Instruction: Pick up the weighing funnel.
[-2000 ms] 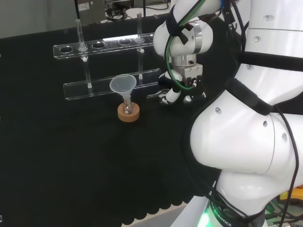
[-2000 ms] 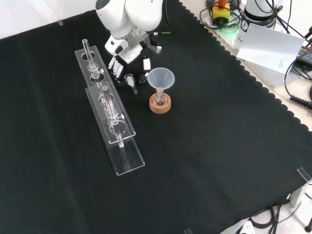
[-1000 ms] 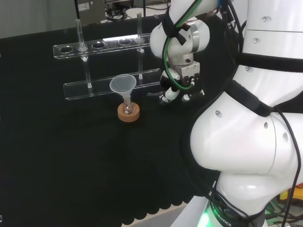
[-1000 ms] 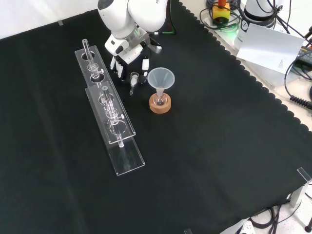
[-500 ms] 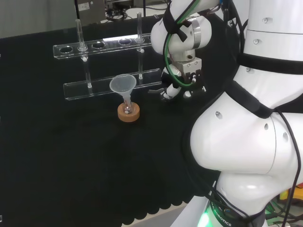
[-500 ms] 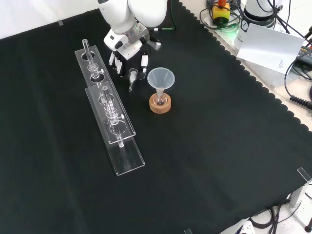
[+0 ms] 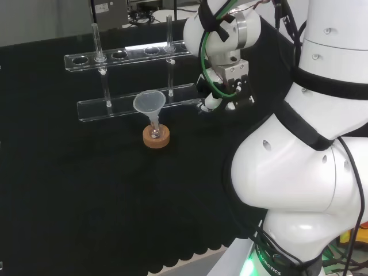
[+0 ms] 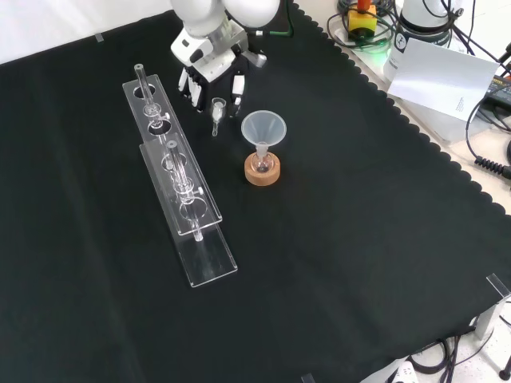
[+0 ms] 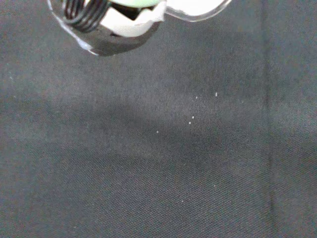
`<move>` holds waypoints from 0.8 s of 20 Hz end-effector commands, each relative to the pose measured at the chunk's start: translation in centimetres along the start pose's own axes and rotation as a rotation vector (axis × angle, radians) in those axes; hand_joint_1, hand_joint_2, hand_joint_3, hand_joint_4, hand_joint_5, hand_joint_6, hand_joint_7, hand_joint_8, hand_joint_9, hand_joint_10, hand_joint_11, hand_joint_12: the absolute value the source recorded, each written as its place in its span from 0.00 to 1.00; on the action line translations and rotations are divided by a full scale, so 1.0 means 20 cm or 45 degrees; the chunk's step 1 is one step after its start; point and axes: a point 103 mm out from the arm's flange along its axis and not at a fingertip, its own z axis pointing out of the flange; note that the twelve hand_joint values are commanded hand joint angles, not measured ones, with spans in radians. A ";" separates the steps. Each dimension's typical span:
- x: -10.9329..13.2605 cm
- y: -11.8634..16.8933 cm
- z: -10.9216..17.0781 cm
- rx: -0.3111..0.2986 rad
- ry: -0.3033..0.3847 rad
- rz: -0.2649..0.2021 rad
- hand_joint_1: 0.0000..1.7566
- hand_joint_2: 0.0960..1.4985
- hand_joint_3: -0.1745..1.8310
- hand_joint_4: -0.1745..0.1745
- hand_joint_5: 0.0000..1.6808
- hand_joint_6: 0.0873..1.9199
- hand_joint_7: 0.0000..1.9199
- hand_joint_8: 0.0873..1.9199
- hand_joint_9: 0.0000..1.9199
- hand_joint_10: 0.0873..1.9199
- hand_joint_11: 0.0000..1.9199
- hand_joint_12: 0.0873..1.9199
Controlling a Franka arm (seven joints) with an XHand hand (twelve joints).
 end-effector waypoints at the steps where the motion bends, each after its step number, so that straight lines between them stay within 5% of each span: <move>1: 0.04 -0.15 -0.13 0.003 -0.022 0.007 0.70 0.52 0.33 0.71 0.64 0.48 0.60 0.40 0.60 0.17 0.37 0.58; 16: 0.11 -0.46 -0.42 -0.035 -0.099 0.066 0.71 0.51 0.33 0.71 0.65 0.48 0.59 0.40 0.60 0.17 0.37 0.58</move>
